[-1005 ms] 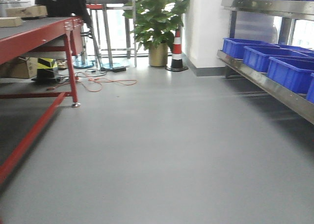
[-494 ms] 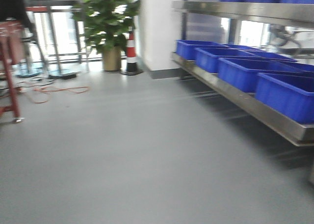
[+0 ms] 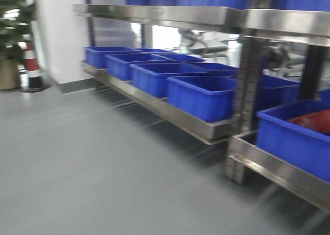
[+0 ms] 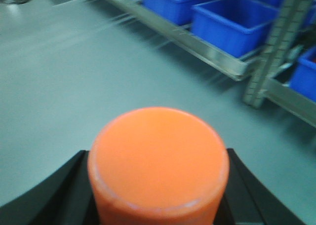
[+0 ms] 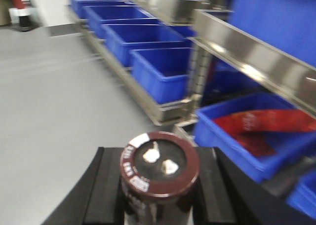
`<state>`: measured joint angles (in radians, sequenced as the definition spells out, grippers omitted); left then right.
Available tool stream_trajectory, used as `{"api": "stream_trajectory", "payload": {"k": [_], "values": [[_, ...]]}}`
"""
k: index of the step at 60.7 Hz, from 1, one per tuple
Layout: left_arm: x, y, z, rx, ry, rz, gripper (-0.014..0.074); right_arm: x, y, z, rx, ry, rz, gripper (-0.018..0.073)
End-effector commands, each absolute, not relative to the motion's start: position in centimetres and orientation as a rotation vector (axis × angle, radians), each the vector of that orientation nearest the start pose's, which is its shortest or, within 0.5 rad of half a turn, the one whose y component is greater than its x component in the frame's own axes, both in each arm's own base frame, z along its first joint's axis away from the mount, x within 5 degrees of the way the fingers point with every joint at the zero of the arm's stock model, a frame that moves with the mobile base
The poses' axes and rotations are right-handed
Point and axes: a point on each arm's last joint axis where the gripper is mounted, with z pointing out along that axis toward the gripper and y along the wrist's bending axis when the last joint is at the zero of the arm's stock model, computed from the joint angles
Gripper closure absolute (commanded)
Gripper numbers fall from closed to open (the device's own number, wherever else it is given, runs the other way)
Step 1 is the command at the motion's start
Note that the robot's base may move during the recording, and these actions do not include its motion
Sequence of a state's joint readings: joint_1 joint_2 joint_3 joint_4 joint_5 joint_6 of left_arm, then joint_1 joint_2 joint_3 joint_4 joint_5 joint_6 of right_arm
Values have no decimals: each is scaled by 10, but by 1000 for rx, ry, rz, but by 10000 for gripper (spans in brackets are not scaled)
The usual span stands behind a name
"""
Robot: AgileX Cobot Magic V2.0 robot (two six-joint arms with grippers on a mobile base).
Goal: Place cylindrical capacitor in blue bin on shelf
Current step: 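Drive up to the steel shelf of blue bins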
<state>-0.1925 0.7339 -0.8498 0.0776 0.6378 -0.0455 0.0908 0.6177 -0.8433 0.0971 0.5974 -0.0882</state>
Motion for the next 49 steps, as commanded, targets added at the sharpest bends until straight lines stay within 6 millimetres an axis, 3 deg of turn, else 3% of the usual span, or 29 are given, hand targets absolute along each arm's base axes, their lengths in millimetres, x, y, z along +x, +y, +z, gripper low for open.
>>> {"api": "stream_trajectory", "payload": {"k": [1, 49], "values": [[138, -24, 378, 184, 1963, -76, 707, 110, 14, 396, -131, 1810, 94, 701], [138, -24, 378, 185, 1963, -74, 707, 110, 14, 396, -131, 1810, 94, 701]]}}
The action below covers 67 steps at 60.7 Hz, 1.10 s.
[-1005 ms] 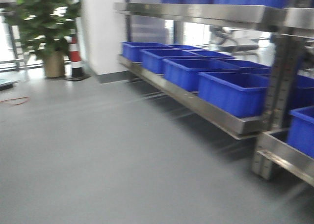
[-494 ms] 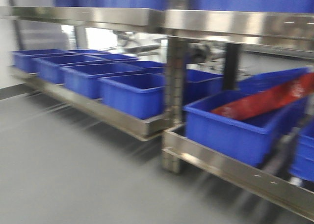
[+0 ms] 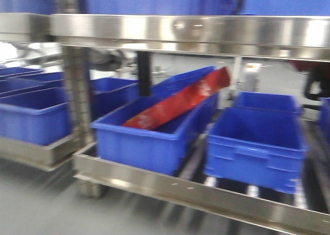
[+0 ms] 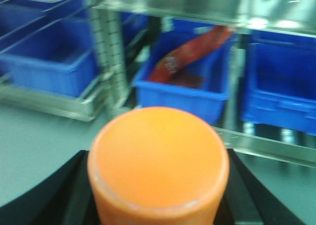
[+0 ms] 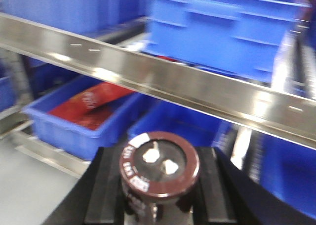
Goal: Place cylindrical capacitor in blue bin on shelf
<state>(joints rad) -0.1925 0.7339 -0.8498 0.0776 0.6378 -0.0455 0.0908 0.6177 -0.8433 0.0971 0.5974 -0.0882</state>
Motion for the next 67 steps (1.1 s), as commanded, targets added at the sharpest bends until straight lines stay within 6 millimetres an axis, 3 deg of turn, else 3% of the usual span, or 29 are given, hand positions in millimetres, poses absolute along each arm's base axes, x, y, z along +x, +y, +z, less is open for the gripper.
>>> {"api": "stream_trajectory", "payload": {"k": [1, 67], "values": [[138, -24, 378, 185, 1963, -74, 707, 110, 14, 396, -131, 1810, 94, 701], [138, -24, 378, 185, 1963, -74, 707, 110, 14, 396, -131, 1810, 94, 701]]}}
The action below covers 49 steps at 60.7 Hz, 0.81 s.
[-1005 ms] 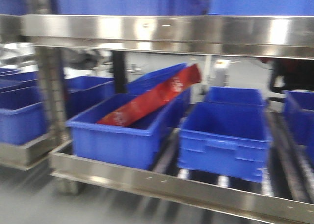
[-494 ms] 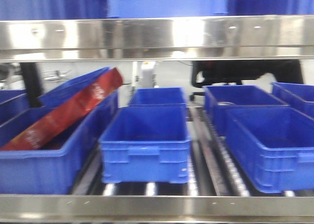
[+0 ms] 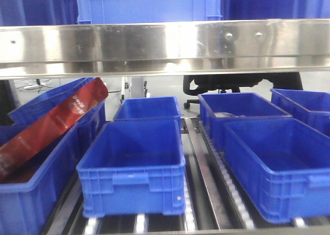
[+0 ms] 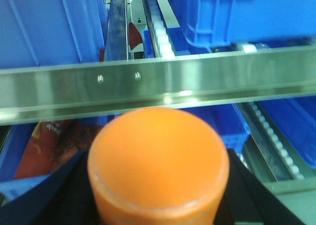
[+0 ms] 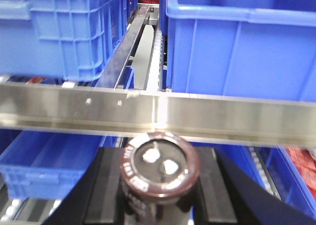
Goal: Place cylindrical capacitor in blue bin on shelf
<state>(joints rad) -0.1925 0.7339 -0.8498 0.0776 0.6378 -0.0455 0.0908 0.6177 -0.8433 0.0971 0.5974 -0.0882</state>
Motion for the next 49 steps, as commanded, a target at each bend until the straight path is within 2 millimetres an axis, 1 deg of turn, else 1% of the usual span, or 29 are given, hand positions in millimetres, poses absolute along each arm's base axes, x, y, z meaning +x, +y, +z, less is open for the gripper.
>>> {"api": "stream_trajectory", "payload": {"k": [1, 49], "values": [[138, -24, 378, 185, 1963, -74, 707, 110, 14, 396, -131, 1810, 94, 701], [138, -24, 378, 185, 1963, -74, 707, 110, 14, 396, -131, 1810, 94, 701]]}}
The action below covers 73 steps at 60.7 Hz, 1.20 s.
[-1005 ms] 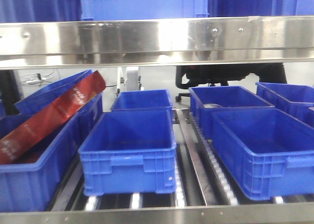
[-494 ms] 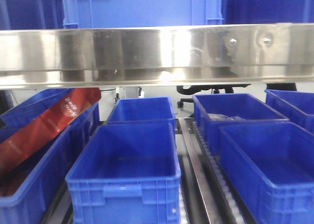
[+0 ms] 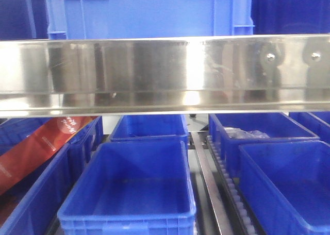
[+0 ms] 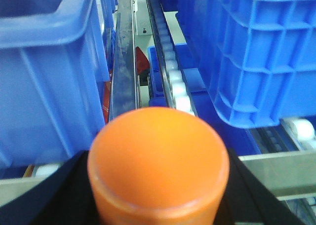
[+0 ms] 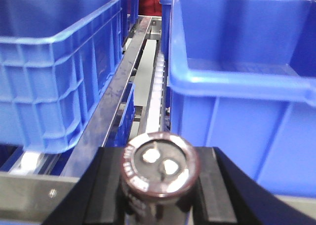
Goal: Place cylindrical capacitor in blue bin on shelf
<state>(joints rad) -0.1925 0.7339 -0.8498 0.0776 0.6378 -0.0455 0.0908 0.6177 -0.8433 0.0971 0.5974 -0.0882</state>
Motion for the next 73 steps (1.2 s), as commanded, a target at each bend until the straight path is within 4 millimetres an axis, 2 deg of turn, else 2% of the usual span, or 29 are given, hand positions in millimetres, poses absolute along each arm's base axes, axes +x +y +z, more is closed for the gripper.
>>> {"api": "stream_trajectory", "payload": {"k": [1, 73], "values": [[138, -24, 378, 185, 1963, -74, 707, 110, 14, 396, -131, 1810, 94, 701], [138, -24, 377, 185, 1965, -75, 707, 110, 14, 396, -131, 1810, 94, 701]]}}
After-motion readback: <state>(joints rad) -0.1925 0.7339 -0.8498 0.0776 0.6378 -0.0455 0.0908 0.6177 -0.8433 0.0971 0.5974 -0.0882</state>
